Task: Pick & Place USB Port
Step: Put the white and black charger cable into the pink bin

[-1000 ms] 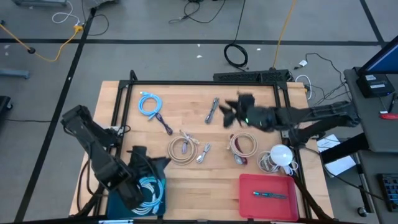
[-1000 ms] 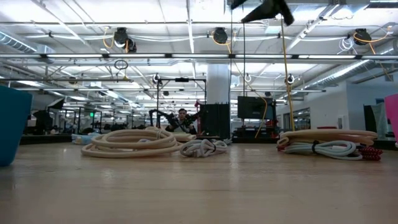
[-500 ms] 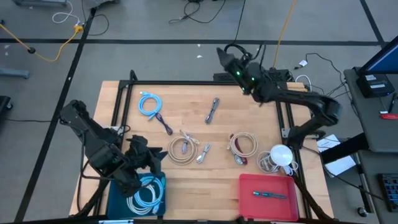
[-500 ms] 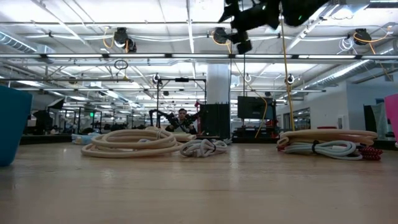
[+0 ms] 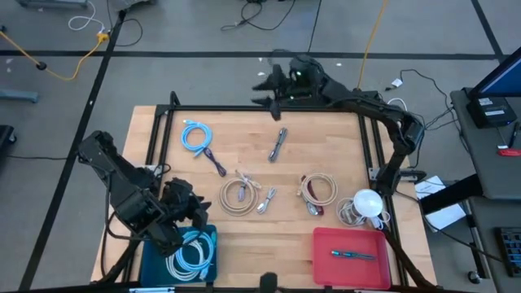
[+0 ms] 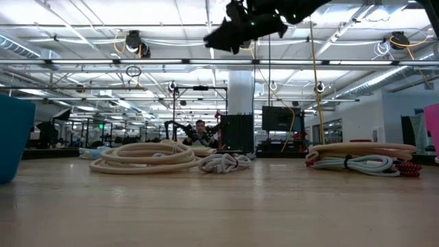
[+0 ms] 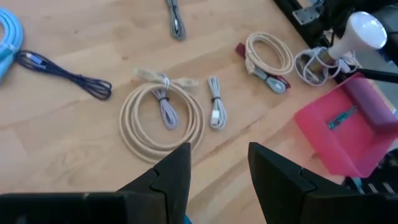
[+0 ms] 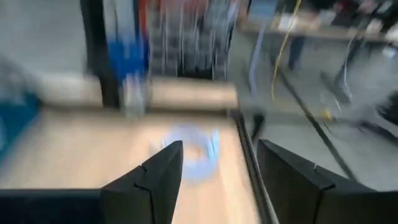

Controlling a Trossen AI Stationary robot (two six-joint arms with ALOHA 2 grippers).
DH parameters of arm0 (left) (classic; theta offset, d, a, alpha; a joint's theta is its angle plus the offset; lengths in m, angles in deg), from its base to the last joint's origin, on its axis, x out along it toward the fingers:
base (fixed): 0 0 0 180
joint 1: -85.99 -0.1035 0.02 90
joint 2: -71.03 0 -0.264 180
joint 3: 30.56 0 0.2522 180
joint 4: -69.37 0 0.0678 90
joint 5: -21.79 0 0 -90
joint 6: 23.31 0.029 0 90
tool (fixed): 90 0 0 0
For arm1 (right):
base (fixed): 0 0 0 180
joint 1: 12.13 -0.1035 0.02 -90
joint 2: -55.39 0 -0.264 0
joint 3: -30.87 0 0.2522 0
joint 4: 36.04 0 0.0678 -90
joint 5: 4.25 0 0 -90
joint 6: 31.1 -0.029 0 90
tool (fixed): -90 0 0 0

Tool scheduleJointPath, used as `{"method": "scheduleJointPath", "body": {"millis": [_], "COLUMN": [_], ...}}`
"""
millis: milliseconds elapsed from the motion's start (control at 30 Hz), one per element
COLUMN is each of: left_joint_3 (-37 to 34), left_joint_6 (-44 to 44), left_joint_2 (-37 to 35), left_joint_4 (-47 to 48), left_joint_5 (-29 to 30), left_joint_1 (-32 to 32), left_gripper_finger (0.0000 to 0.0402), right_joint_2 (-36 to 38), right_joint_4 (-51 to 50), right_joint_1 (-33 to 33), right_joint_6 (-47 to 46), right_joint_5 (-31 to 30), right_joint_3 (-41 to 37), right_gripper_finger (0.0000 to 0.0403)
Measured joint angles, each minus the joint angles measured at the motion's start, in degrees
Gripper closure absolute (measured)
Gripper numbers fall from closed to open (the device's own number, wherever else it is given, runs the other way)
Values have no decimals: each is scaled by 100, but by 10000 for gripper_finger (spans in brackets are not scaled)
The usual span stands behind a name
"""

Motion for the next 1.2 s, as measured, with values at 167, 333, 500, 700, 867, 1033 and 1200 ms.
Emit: {"method": "scheduleJointPath", "body": {"millis": [167,333,500,700,867,1033,1200], "left_joint_3": [0,0,0,0,0,0,0], "left_joint_6": [-223,-384,-351,-327,-366,-389,-387], "left_joint_2": [0,0,2,2,2,4,12], "left_joint_4": [90,291,321,313,291,291,281], "left_joint_5": [-21,-16,24,26,30,32,39], "left_joint_1": [113,138,134,134,162,162,162], "left_gripper_finger": [238,238,238,238,238,238,238], "right_joint_2": [4,-2,1,1,-308,-483,-396], "right_joint_4": [-2436,-3561,-3219,-2208,-1836,-1654,-683], "right_joint_1": [-419,-896,-1315,-1593,-1699,-1673,-1681], "right_joint_6": [2519,3994,4750,4961,4637,3851,2692], "right_joint_5": [-1350,-2569,-3098,-3433,-3923,-4164,-5209], "right_joint_3": [270,37,-614,-1738,-2340,-2358,-2329], "right_gripper_finger": [204,204,204,204,204,204,204]}}
